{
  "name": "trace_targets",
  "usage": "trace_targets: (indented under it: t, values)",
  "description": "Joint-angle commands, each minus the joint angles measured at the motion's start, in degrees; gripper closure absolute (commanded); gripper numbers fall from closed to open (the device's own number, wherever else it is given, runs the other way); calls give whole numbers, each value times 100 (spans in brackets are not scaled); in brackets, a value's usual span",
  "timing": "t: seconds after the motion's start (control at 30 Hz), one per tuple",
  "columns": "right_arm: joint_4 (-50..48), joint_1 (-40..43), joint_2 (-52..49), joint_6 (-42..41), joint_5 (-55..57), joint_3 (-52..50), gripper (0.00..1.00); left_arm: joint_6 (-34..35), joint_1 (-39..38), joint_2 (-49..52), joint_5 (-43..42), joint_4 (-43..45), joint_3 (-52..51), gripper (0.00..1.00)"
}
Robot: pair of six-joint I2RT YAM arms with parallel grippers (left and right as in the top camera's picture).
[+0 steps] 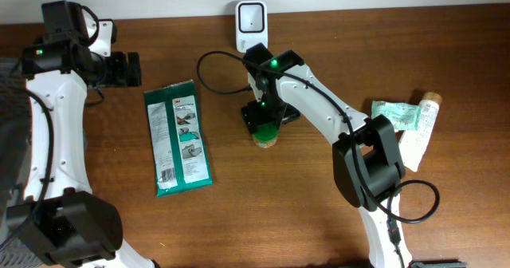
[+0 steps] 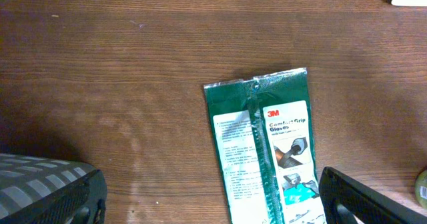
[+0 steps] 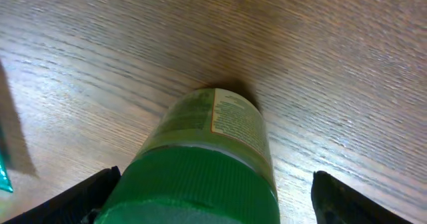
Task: Scan the item barcode
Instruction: 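Lift the jar and hold it before the barcode scanner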
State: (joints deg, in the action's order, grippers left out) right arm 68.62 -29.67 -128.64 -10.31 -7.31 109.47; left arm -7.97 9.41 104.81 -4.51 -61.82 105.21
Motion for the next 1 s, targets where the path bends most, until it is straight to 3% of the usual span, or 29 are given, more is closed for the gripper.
trace_targets:
  t: [0.0, 0.2, 0.37, 0.47, 0.57, 0.63, 0.77, 0.97]
  values:
    - [-52, -35, 66, -2, 184, -94, 13, -92, 15, 39, -44, 4, 26, 1]
    - [-269, -35, 66, 389, 184, -341, 16, -94, 15, 39, -44, 2, 26, 1]
    - [-258, -26, 68, 387, 179, -339, 42, -92, 13, 39, -44, 2, 26, 1]
    - [-199, -26, 72, 387, 179, -304, 43, -92, 15, 39, -44, 4, 26, 1]
    - [323, -26, 79, 389, 109, 391, 43, -92, 13, 39, -44, 2, 26, 1]
    - [636, -26, 79, 1051, -918, 1036, 43, -92, 15, 39, -44, 4, 26, 1]
    - [1239, -24, 79, 3211, -4041, 2498, 44, -92, 15, 39, -44, 4, 26, 1]
    - [1705, 136, 81, 3235, -5156, 5117, 44, -92, 15, 39, -44, 2, 26, 1]
